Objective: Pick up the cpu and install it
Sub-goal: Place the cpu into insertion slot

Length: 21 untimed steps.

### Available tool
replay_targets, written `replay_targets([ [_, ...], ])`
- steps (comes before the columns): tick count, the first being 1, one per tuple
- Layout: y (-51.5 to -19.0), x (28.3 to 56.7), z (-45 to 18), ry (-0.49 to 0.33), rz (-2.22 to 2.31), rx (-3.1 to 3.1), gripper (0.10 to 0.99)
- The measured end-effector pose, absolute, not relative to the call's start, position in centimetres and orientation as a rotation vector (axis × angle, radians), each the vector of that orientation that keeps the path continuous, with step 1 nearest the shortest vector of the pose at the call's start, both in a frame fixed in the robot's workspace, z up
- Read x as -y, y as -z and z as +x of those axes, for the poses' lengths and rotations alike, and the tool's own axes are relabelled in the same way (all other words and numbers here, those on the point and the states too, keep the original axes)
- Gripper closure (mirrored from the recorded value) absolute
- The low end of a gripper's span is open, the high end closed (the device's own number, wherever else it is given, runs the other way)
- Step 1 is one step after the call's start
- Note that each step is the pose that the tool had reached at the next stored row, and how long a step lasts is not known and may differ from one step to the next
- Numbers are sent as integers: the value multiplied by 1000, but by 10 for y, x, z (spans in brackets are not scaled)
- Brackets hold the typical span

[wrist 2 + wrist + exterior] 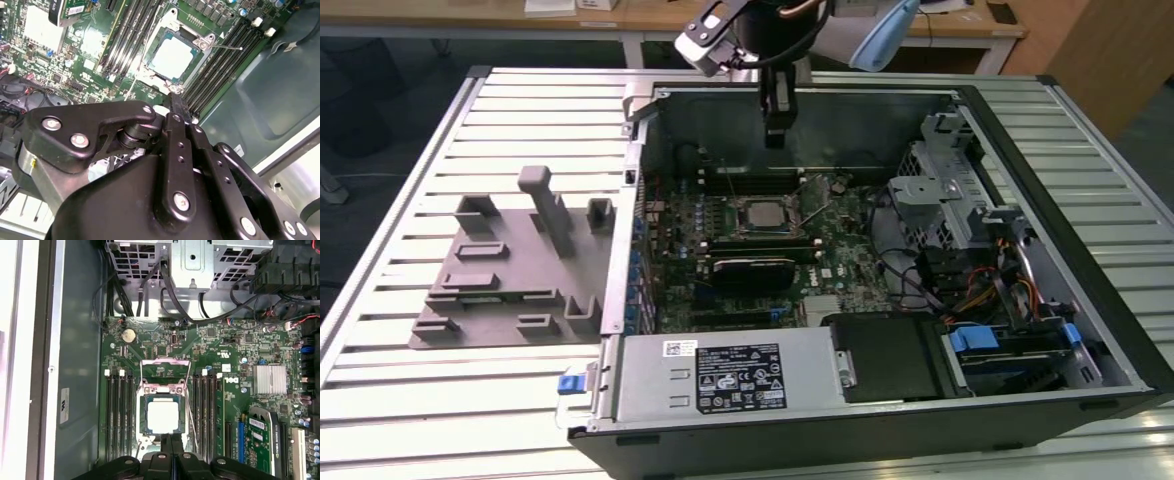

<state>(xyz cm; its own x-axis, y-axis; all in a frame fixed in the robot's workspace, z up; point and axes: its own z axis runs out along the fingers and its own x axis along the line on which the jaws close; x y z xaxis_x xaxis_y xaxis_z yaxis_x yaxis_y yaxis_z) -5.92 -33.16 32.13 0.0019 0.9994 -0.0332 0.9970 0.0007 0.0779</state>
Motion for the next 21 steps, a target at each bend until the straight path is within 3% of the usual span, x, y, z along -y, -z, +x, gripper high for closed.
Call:
replay_targets([
  [10,-332,332,-59,-48,2166,-2165,980],
  [21,-322,332,-59,-48,2166,-2165,980],
])
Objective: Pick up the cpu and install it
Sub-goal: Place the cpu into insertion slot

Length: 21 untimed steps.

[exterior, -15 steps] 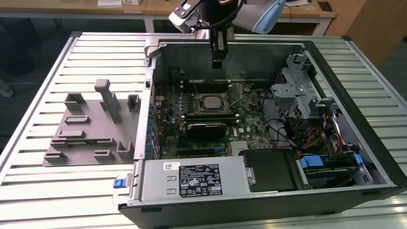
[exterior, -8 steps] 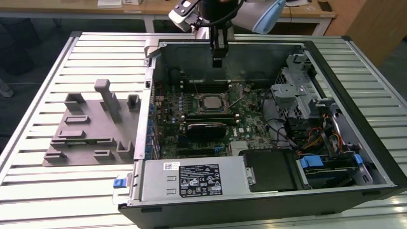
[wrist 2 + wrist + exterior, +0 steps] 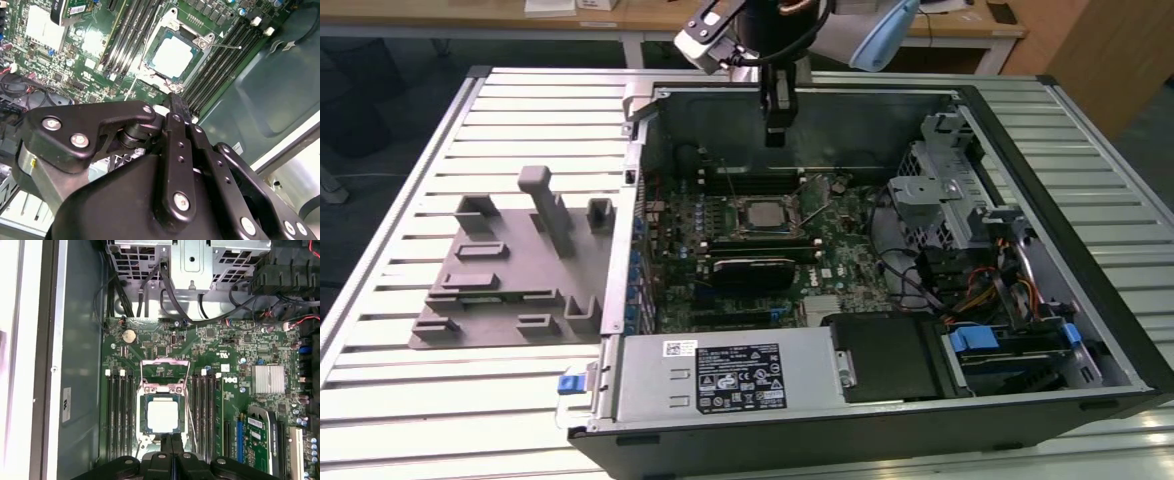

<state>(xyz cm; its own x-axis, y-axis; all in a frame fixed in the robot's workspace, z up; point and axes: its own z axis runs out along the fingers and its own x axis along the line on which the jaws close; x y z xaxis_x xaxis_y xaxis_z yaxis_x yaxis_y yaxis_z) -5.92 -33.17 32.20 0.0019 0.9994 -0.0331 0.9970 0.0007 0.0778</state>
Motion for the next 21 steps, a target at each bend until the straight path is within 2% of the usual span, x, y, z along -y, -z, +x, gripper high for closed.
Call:
replay_targets([
  [21,-309,332,-59,-49,2166,-2165,980],
])
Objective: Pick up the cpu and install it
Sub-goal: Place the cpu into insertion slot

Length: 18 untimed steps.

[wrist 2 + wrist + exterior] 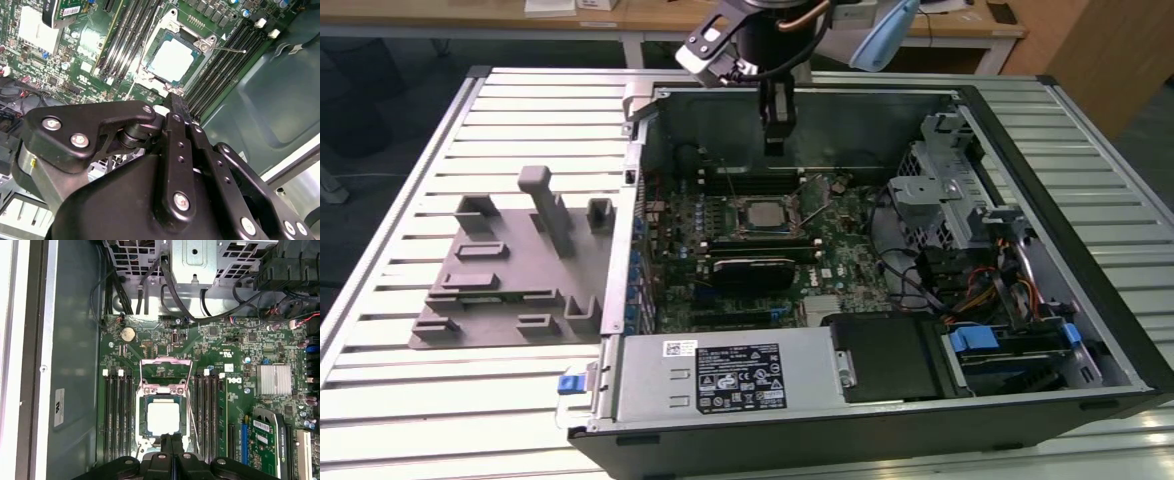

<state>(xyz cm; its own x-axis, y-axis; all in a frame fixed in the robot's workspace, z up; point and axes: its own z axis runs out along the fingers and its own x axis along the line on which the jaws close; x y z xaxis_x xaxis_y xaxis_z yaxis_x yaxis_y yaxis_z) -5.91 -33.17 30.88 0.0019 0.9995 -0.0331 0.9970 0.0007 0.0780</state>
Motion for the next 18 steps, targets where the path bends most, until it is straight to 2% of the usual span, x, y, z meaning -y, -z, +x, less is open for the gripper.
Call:
replay_targets([
  [18,-287,332,-59,-49,2166,-2165,980],
])
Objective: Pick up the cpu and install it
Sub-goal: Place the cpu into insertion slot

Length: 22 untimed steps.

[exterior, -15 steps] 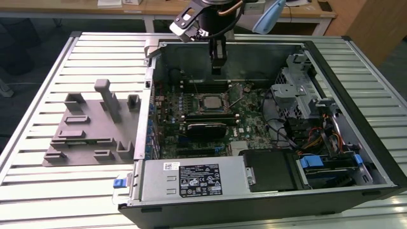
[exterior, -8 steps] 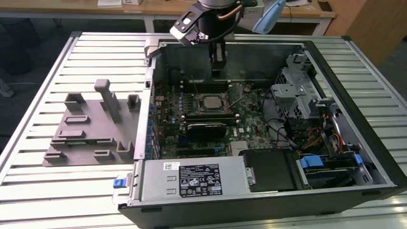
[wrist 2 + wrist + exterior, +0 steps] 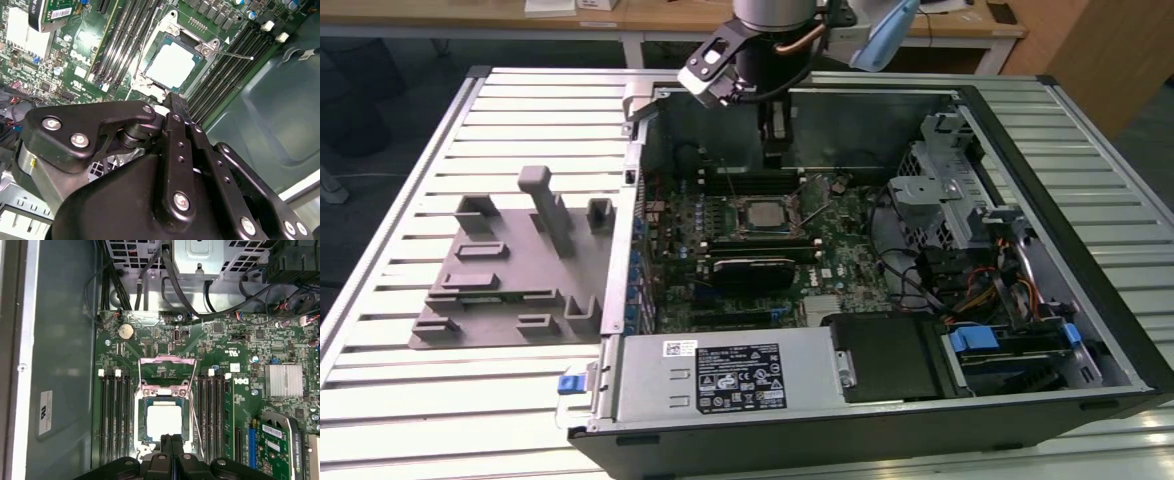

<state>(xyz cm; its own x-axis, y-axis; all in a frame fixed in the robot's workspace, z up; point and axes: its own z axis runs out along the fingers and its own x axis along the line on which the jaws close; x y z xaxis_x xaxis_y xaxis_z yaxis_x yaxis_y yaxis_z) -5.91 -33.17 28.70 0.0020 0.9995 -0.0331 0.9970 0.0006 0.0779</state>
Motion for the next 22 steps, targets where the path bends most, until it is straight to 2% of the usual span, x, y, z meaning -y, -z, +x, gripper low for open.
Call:
replay_targets([
  [22,-253,332,-59,-48,2170,-2161,980],
])
